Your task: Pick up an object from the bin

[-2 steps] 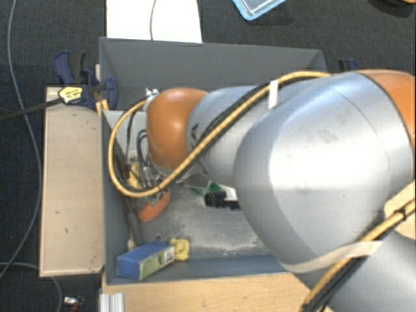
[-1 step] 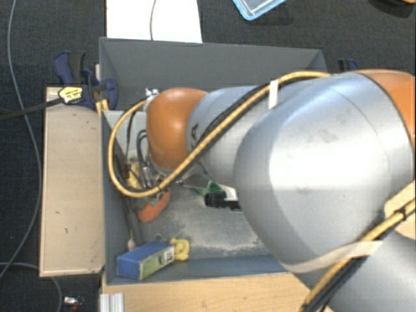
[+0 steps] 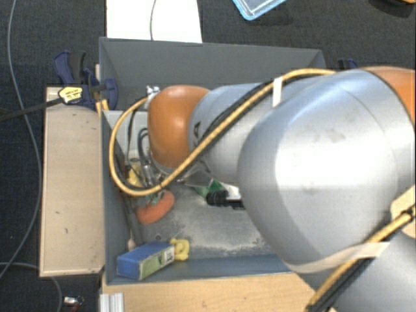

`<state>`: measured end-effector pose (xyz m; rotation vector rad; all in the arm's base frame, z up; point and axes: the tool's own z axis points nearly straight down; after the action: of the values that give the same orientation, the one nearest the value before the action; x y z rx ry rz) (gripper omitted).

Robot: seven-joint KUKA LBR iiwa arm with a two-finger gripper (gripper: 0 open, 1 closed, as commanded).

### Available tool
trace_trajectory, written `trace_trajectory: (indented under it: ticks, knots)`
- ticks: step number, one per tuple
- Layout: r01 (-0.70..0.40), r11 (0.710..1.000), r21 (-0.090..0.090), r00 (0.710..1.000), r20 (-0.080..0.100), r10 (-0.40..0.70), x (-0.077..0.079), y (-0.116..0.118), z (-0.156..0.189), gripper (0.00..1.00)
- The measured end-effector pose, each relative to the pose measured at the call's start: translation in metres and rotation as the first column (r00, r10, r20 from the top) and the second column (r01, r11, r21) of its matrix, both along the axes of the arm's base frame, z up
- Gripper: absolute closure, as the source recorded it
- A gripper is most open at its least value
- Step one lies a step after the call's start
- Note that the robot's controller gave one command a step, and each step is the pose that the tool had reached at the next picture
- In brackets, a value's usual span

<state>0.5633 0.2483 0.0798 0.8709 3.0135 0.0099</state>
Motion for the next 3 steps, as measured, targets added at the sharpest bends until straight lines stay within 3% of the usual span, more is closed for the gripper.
trace_trajectory:
  ticks: [3]
  knots:
    - [-0.001,1.0,0.004,1.0,0.012,0.001,0.003,0.0,0.029,1.0]
